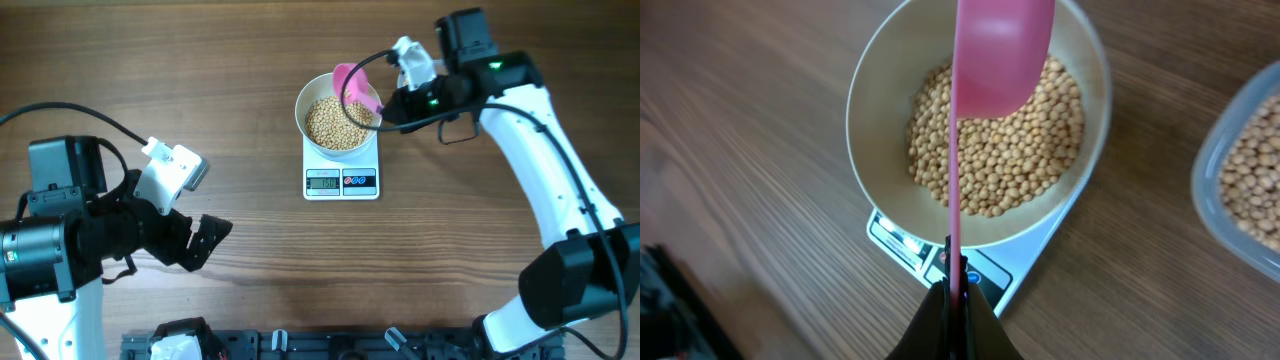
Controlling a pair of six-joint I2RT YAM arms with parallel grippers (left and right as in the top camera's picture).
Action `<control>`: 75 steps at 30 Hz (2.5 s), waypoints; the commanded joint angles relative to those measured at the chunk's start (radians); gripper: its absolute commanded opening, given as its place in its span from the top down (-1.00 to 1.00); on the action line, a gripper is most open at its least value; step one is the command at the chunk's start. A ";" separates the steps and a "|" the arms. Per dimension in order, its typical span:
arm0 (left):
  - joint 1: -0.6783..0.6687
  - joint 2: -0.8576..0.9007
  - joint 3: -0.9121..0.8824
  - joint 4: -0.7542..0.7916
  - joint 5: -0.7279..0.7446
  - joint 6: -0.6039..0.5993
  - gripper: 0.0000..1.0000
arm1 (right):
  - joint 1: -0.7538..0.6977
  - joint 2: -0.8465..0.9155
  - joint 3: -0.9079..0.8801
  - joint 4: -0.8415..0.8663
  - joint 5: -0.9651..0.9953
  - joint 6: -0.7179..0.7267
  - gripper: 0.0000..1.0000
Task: Scoop item into bowl and weigh 150g on scale
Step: 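Lift the scoop out and move it right past the soybean tub, then lower the pink scoop onto the table right of the scale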
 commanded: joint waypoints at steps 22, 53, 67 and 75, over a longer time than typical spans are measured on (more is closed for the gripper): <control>-0.003 0.000 -0.006 -0.001 -0.002 -0.014 -1.00 | -0.340 -0.042 0.023 -0.034 0.246 -0.126 0.91; -0.003 0.000 -0.006 -0.001 -0.002 -0.014 -1.00 | -0.037 -0.058 -0.086 0.093 0.754 -0.105 0.91; -0.003 0.000 -0.006 -0.001 -0.002 -0.014 -1.00 | -0.200 -0.404 -0.035 0.068 0.285 0.021 0.91; -0.003 0.000 -0.006 -0.001 -0.002 -0.014 -1.00 | -0.278 -0.489 -0.062 -0.119 0.257 0.024 0.91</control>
